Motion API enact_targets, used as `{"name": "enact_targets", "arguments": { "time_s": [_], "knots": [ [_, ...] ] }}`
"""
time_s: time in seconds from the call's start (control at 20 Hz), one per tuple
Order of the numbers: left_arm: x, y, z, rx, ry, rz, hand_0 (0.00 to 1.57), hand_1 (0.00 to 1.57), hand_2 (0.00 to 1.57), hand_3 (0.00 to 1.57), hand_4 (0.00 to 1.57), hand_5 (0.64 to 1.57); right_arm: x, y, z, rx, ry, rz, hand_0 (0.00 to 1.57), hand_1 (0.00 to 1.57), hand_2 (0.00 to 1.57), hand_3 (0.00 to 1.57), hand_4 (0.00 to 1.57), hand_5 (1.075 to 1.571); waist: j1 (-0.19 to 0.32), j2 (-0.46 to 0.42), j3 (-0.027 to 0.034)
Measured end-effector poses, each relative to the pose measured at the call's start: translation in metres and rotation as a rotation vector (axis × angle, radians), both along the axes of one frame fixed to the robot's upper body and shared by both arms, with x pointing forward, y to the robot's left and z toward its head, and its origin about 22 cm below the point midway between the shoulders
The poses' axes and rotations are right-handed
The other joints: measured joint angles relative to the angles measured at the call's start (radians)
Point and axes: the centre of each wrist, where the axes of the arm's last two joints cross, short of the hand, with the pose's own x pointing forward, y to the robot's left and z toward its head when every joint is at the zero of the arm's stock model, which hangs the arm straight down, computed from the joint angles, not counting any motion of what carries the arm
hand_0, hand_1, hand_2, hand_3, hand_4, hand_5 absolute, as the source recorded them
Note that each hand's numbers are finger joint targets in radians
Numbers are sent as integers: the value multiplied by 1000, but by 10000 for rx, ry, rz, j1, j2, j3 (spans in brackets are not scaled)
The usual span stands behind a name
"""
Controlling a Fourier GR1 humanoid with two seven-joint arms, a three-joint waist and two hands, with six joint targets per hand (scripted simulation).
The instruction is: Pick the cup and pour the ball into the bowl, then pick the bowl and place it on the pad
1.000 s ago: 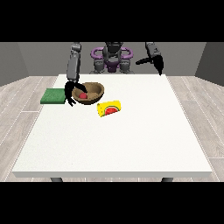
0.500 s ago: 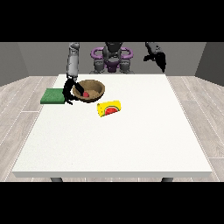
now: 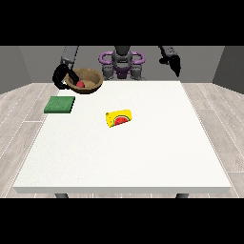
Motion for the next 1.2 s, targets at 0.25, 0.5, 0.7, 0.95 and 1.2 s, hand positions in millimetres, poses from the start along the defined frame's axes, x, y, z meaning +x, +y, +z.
{"name": "enact_targets", "arguments": {
  "time_s": [0.25, 0.5, 0.7, 0.95, 1.2],
  "knots": [
    [-6, 15, -3, 15, 45, 332, 0, 0, 0, 0, 1024, 1431, -2, -19, 15, 364, 120, -90, 1571, 1571, 1571, 728, 777, 1571, -309, 40, 23],
    [-7, 25, -5, -174, -327, 509, 0, 0, 0, 0, 1217, 1481, -7, -35, 28, 393, -297, -75, 1571, 1571, 1571, 466, 834, 1570, -460, 472, 32],
    [-2, 58, 19, -326, -1046, 544, 0, 0, 0, 0, 1324, 1546, -20, -78, 39, 95, -805, -244, 1571, 1571, 1571, 0, 919, 1571, -269, 1008, 36],
    [-3, 139, 70, -469, -1950, 1017, 0, 0, 0, 0, 1280, 1571, -31, -105, 46, 73, -1463, -628, 1571, 1571, 1571, 0, 820, 1570, 17, 1605, 38],
    [-20, 201, 97, -713, -2749, 1391, 0, 0, 0, 0, 1213, 1565, -35, -115, 51, 26, -2300, -833, 1571, 1571, 1571, 0, 763, 1567, 104, 2261, 35]
  ]
}}
